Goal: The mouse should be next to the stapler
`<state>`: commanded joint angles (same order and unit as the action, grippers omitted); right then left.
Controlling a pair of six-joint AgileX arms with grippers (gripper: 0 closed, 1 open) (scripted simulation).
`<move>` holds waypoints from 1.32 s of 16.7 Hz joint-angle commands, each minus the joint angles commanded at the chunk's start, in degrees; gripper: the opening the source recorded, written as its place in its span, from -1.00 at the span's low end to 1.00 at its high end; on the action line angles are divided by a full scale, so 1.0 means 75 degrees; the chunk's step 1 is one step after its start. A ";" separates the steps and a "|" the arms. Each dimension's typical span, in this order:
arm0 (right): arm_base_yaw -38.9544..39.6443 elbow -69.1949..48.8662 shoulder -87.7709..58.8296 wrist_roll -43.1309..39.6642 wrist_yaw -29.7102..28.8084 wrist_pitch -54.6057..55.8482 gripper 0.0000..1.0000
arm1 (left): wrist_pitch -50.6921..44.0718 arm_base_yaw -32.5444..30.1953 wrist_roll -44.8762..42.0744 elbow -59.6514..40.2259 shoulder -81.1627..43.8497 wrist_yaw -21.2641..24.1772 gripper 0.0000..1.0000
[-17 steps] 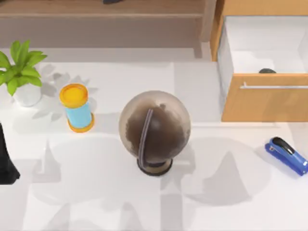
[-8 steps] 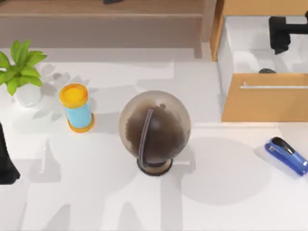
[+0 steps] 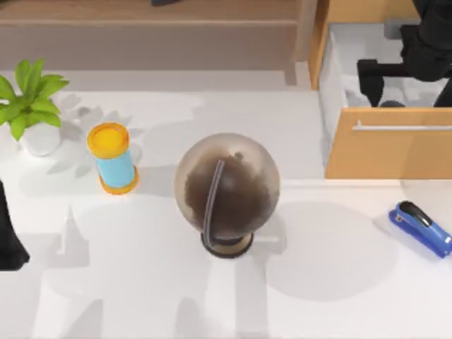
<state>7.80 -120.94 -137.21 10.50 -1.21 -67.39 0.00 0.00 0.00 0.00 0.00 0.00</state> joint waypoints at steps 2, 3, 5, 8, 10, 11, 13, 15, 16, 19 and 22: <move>-0.0007 -0.0252 -0.0221 0.0025 0.0002 -0.0099 1.00 | 0.0000 0.0000 0.0000 0.0000 0.0000 0.0000 1.00; -0.0007 -0.0257 -0.0225 0.0025 0.0002 -0.0101 1.00 | 0.0000 0.0000 0.0000 0.0000 0.0000 0.0000 1.00; -0.0007 -0.0257 -0.0225 0.0025 0.0002 -0.0101 1.00 | 0.0000 0.0000 0.0000 0.0000 0.0000 0.0000 1.00; -0.0039 -0.0234 -0.0214 0.0020 0.0004 -0.0090 1.00 | 0.0000 0.0000 0.0000 0.0000 0.0000 0.0000 1.00; -0.0010 -0.0217 -0.0024 0.0026 0.0007 -0.0305 1.00 | 0.0000 0.0000 0.0000 0.0000 0.0000 0.0000 1.00; 0.0012 -0.0233 0.0145 0.0041 0.0007 -0.0498 1.00 | 0.0000 0.0000 0.0000 0.0000 0.0000 0.0000 1.00; 0.0061 -0.0348 0.0548 0.0092 0.0006 -0.0994 1.00 | 0.0000 0.0000 0.0000 0.0000 0.0000 0.0000 1.00; 0.0116 -0.0527 0.0945 0.0155 -0.0002 -0.1542 1.00 | 0.0000 0.0000 0.0000 0.0000 0.0000 0.0000 1.00; 0.0145 -0.0620 0.1121 0.0184 -0.0006 -0.1800 1.00 | 0.0000 0.0000 0.0000 0.0000 0.0000 0.0000 1.00; 0.0225 -0.0802 0.1496 0.0237 0.0000 -0.2351 1.00 | 0.0000 0.0000 0.0000 0.0000 0.0000 0.0000 1.00; 0.0199 -0.0782 0.1530 0.0219 0.0011 -0.2361 1.00 | 0.0000 0.0000 0.0000 0.0000 0.0000 0.0000 1.00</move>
<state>9.29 -126.80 -125.73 12.14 -1.12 -85.10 0.00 0.00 0.00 0.00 0.00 0.00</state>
